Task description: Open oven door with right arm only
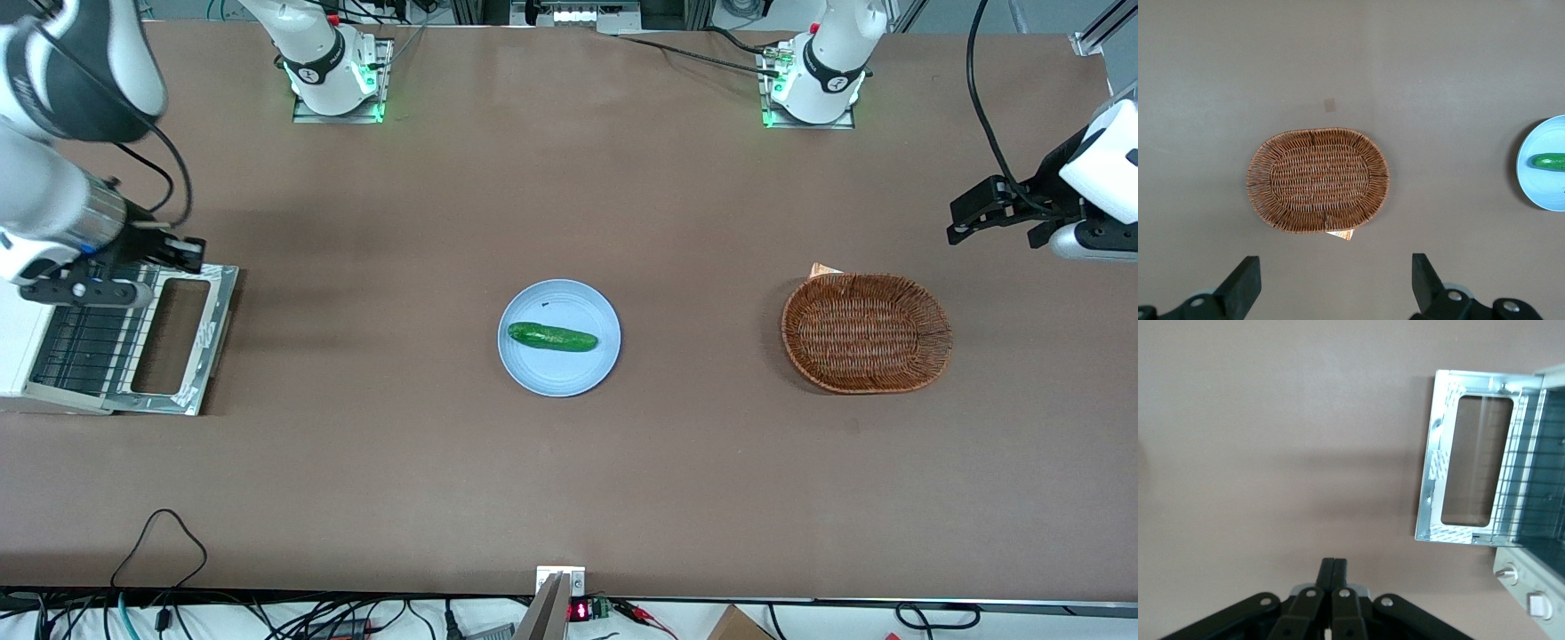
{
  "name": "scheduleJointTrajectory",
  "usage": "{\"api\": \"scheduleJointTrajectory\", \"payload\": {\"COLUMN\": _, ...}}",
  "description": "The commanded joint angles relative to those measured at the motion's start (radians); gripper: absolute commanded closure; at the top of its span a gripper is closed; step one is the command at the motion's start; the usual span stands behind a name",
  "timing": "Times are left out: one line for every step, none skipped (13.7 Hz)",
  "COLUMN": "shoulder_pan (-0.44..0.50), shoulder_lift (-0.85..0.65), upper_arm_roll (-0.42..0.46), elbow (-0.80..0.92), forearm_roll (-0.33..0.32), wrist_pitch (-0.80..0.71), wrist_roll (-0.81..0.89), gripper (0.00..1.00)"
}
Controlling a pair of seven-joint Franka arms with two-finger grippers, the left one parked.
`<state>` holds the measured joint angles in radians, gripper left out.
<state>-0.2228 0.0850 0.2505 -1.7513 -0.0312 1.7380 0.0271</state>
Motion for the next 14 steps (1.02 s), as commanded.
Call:
{"api": "scheduleJointTrajectory", "payload": {"shoulder_pan": -0.017, "shoulder_lift": -0.025, "upper_arm_roll": -0.002, "elbow": 0.021, "forearm_roll": 0.054, "wrist_pitch": -0.032, "wrist_roll": -0.064, "gripper": 0.80}}
{"api": "scheduleJointTrajectory", "payload": {"shoulder_pan": -0.017, "shoulder_lift": -0.031, "upper_arm_roll": 0.000, "elbow": 0.027, "forearm_roll": 0.056, "wrist_pitch": -0.032, "wrist_roll": -0.059, "gripper": 0.59}}
{"api": "scheduleJointTrajectory", "payload": {"shoulder_pan": -0.017, "shoulder_lift": -0.033, "upper_arm_roll": 0.001, "elbow": 0.029, "forearm_roll": 0.054, "wrist_pitch": -0.032, "wrist_roll": -0.056, "gripper": 0.25}}
{"api": "scheduleJointTrajectory", "payload": {"shoulder_pan": -0.017, "shoulder_lift": -0.033, "upper_arm_roll": 0.004, "elbow": 0.033, "forearm_roll": 0.053, "wrist_pitch": -0.031, "wrist_roll": -0.055, "gripper": 0.17}}
{"api": "scheduleJointTrajectory", "payload": {"shoulder_pan": -0.017, "shoulder_lift": -0.033, "upper_arm_roll": 0.004, "elbow": 0.036, "forearm_roll": 0.050, "wrist_pitch": -0.029, "wrist_roll": -0.055, "gripper": 0.00}}
{"api": "scheduleJointTrajectory", "payload": {"shoulder_pan": -0.017, "shoulder_lift": -0.033, "upper_arm_roll": 0.004, "elbow": 0.047, "forearm_roll": 0.047, "wrist_pitch": -0.031, "wrist_roll": -0.058, "gripper": 0.00}}
{"api": "scheduleJointTrajectory", "payload": {"shoulder_pan": -0.017, "shoulder_lift": -0.033, "upper_arm_roll": 0.004, "elbow": 0.055, "forearm_roll": 0.044, "wrist_pitch": -0.028, "wrist_roll": -0.056, "gripper": 0.00}}
{"api": "scheduleJointTrajectory", "payload": {"shoulder_pan": -0.017, "shoulder_lift": -0.034, "upper_arm_roll": 0.007, "elbow": 0.061, "forearm_roll": 0.040, "wrist_pitch": -0.018, "wrist_roll": -0.053, "gripper": 0.00}}
{"api": "scheduleJointTrajectory", "payload": {"shoulder_pan": -0.017, "shoulder_lift": -0.034, "upper_arm_roll": 0.009, "elbow": 0.068, "forearm_roll": 0.042, "wrist_pitch": -0.008, "wrist_roll": -0.052, "gripper": 0.00}}
{"api": "scheduleJointTrajectory", "payload": {"shoulder_pan": -0.017, "shoulder_lift": -0.034, "upper_arm_roll": 0.009, "elbow": 0.069, "forearm_roll": 0.042, "wrist_pitch": -0.002, "wrist_roll": -0.052, "gripper": 0.00}}
{"api": "scheduleJointTrajectory", "payload": {"shoulder_pan": -0.017, "shoulder_lift": -0.036, "upper_arm_roll": 0.009, "elbow": 0.069, "forearm_roll": 0.047, "wrist_pitch": -0.002, "wrist_roll": -0.050, "gripper": 0.00}}
{"api": "scheduleJointTrajectory", "payload": {"shoulder_pan": -0.017, "shoulder_lift": -0.036, "upper_arm_roll": 0.006, "elbow": 0.070, "forearm_roll": 0.054, "wrist_pitch": -0.003, "wrist_roll": -0.049, "gripper": 0.00}}
{"api": "scheduleJointTrajectory", "payload": {"shoulder_pan": -0.017, "shoulder_lift": -0.036, "upper_arm_roll": 0.004, "elbow": 0.070, "forearm_roll": 0.054, "wrist_pitch": 0.000, "wrist_roll": -0.049, "gripper": 0.00}}
{"api": "scheduleJointTrajectory", "payload": {"shoulder_pan": -0.017, "shoulder_lift": -0.036, "upper_arm_roll": 0.004, "elbow": 0.070, "forearm_roll": 0.050, "wrist_pitch": 0.000, "wrist_roll": -0.052, "gripper": 0.00}}
